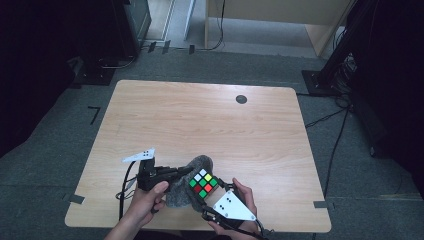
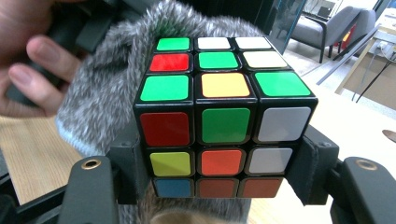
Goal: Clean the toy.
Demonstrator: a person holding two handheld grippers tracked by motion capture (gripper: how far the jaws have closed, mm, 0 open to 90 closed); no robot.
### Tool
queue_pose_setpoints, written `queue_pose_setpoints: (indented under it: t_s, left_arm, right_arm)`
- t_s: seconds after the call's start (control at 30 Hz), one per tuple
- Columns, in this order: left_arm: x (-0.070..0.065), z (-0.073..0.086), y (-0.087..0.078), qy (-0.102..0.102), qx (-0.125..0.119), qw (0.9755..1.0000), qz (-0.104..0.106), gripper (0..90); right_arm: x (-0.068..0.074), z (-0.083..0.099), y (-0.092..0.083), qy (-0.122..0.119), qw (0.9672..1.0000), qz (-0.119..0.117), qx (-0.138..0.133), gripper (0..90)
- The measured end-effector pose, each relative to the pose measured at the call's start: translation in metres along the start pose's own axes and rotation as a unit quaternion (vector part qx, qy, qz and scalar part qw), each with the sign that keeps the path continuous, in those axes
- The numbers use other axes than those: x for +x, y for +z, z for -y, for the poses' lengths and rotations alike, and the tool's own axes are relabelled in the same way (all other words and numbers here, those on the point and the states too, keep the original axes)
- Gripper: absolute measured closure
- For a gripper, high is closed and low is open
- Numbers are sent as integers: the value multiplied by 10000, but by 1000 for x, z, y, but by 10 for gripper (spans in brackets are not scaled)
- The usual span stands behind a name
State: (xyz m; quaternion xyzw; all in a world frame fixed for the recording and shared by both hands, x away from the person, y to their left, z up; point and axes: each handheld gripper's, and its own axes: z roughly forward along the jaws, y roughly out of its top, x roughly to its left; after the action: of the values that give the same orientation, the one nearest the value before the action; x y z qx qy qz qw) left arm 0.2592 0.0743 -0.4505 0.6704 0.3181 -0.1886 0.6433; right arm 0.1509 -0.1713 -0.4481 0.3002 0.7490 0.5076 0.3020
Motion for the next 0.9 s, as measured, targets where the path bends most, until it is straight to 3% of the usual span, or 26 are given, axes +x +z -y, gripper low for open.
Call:
queue_pose_setpoints:
  t_s: [0.07, 0.17, 0.3, 0.37, 0.5, 0.63, 0.73, 0.8, 0.83, 0.9]
  left_arm:
    - [-5, -2, -1, 79, -68, 9999, 75, 850]
    - [-9, -6, -4, 129, -174, 9990, 395, 848]
    - [-6, -6, -6, 317, -59, 9993, -173, 849]
    - [-1, -4, -8, 362, 6, 9988, -337, 849]
    - [-2, 6, 5, 770, 462, 9931, -759, 849]
    - [-2, 13, 14, 497, 396, 9956, -687, 852]
    - [4, 10, 8, 16, 120, 9999, -92, 852]
    - [5, 8, 4, -182, -85, 9994, 271, 852]
    - [4, 7, 4, -211, -165, 9991, 317, 852]
    - [4, 7, 3, -116, -111, 9998, 153, 852]
  right_arm:
    - [1, 2, 0, 54, 10000, -31, -30, 344]
    - [2, 3, 3, -14, 10000, -10, 83, 343]
    - [0, 3, 3, -46, 9999, 66, 90, 344]
    - [-5, 0, -2, 55, 9999, 152, -28, 344]
    - [-14, -5, -9, 265, 9991, 271, -191, 344]
    - [-17, -4, -10, 386, 9985, 334, -207, 344]
    - [-20, -2, -11, 451, 9982, 308, -250, 344]
    - [-23, -1, -11, 515, 9978, 373, -203, 344]
    - [-23, 0, -10, 523, 9978, 385, -162, 344]
    - [-23, 2, -8, 526, 9978, 373, -130, 344]
